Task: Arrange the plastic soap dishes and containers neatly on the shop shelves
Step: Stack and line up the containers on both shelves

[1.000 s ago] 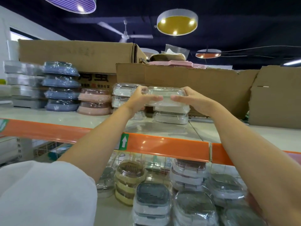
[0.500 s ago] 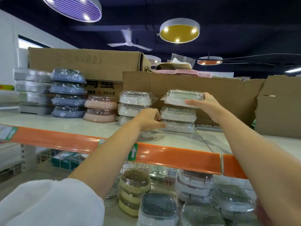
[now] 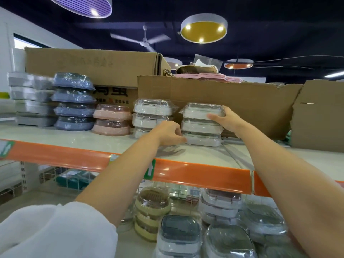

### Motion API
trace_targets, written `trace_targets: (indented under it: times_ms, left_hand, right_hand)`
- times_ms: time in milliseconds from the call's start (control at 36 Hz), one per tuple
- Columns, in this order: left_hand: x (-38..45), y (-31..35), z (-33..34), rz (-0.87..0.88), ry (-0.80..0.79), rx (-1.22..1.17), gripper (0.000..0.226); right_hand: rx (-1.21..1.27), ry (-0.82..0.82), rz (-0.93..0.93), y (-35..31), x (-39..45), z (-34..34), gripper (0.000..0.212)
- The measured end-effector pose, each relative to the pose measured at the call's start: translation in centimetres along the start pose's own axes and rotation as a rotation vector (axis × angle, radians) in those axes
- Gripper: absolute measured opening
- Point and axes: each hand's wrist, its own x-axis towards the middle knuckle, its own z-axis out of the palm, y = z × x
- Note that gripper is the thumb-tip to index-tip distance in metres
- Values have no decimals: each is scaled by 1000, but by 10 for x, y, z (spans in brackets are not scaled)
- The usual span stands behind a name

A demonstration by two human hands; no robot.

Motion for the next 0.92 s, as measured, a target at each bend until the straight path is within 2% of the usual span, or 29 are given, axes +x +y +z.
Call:
trace_targets:
  times_ms: [194, 417, 500, 611, 694, 917]
  left_hand:
    - [-2, 3, -1, -17, -11, 30, 35]
    - [-8, 16, -3, -51, -98, 149, 34]
    - [-12, 27, -8, -45, -114, 203, 37]
    - [-21, 41, -13, -26, -93, 265, 22]
    - [-29, 47, -15, -33, -73, 266, 35]
    - [-55, 61, -17, 26, -13, 294, 28]
  right_hand:
    - [-39, 10, 41, 0, -5, -5, 102]
    - [-356, 50, 33, 8, -33, -31, 95]
    - [-525, 75, -20, 11, -48, -35, 85]
    - [-737, 84, -103, 15, -69, -35, 67]
    - [-852, 71, -182, 15, -83, -34, 62]
    - [-875, 86, -262, -6, -126, -40, 55]
